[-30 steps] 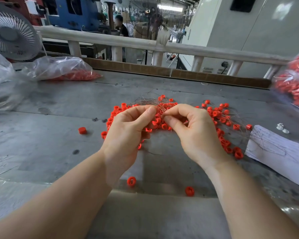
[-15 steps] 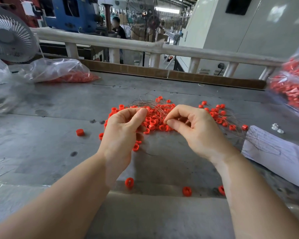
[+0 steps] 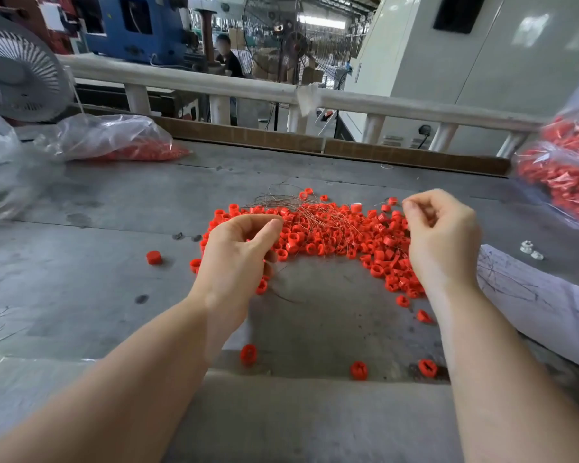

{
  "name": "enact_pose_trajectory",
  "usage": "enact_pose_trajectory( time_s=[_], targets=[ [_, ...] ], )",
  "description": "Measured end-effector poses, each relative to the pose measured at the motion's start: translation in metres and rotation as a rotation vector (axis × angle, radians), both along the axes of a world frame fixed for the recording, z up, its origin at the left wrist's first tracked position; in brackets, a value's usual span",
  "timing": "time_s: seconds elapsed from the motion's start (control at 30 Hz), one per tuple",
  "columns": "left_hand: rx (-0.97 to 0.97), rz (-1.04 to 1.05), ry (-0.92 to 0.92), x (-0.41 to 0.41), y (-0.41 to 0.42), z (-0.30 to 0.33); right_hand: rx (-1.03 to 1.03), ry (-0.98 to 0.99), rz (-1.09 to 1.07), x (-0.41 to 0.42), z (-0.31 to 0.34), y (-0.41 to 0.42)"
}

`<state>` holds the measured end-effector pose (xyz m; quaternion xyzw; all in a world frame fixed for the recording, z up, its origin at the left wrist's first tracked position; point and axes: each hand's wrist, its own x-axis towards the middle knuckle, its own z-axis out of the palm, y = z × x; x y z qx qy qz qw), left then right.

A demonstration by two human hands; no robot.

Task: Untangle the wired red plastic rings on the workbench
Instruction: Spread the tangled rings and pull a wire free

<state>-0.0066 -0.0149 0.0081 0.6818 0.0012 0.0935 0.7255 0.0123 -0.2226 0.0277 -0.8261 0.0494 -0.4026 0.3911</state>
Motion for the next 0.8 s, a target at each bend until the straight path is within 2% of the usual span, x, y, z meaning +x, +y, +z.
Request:
enact_pose_trajectory(
  time_s=[0.2,0.33,0.4,0.5,0.63,0.8],
  targets=[
    [0.05,0.023,-0.022,-0.001,0.001,0.0,-0.027,0.186,-0.301,0.005,-0.008,-0.022],
    [0.144,0.062,-0.064,0.001,0.001,0.0,-0.198,0.401,-0.336,0.007,-0.013,-0.023],
    [0.204,0.069,-0.078,0.002,0.001,0.0,-0.296,0.437,-0.332,0.008,-0.014,-0.02],
    [0.325,0.097,-0.098,0.002,0.002,-0.001,-0.363,0.336,-0.291,0.003,-0.012,-0.01],
    [0.616,0.169,-0.156,0.002,0.005,0.003,-0.443,0.164,-0.109,-0.003,-0.01,0.011],
    [0.971,0.156,-0.043,-0.001,0.007,0.003,-0.47,0.157,0.137,-0.006,-0.011,0.028]
  ],
)
